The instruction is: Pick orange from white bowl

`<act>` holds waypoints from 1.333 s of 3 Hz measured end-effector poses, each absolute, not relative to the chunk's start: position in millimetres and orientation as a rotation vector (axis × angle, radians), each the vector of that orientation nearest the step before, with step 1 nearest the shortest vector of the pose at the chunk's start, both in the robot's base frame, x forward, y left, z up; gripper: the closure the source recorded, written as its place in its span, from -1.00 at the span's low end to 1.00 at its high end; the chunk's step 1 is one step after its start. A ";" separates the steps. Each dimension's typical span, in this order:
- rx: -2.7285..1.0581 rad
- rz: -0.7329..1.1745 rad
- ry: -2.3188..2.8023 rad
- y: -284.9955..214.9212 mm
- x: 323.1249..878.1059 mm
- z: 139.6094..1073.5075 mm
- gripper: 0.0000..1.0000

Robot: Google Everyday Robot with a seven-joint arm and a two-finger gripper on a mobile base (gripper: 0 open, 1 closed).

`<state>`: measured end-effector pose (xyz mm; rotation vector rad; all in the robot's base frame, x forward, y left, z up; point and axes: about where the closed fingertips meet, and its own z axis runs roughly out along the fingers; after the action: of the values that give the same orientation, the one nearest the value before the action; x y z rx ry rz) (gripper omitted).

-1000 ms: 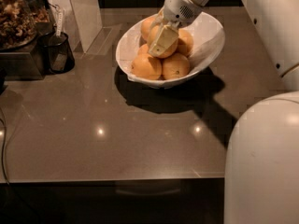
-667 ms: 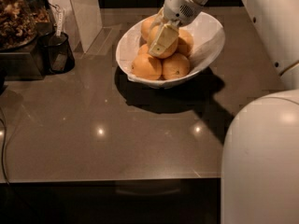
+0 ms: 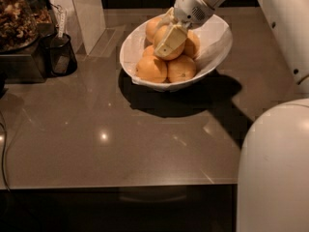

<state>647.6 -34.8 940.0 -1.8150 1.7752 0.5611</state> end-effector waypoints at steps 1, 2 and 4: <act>-1.733 0.640 1.618 -47.6 634.4 970.3 1.00; -1.672 0.683 1.491 -61.8 613.5 1000.0 1.00; -1.537 0.714 1.491 -98.0 556.0 1020.6 1.00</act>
Offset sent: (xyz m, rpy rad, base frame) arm -0.0705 -0.0552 0.0971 0.4228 -0.1760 0.0894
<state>556.0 -98.0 1020.6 -1.5370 1.4911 0.7136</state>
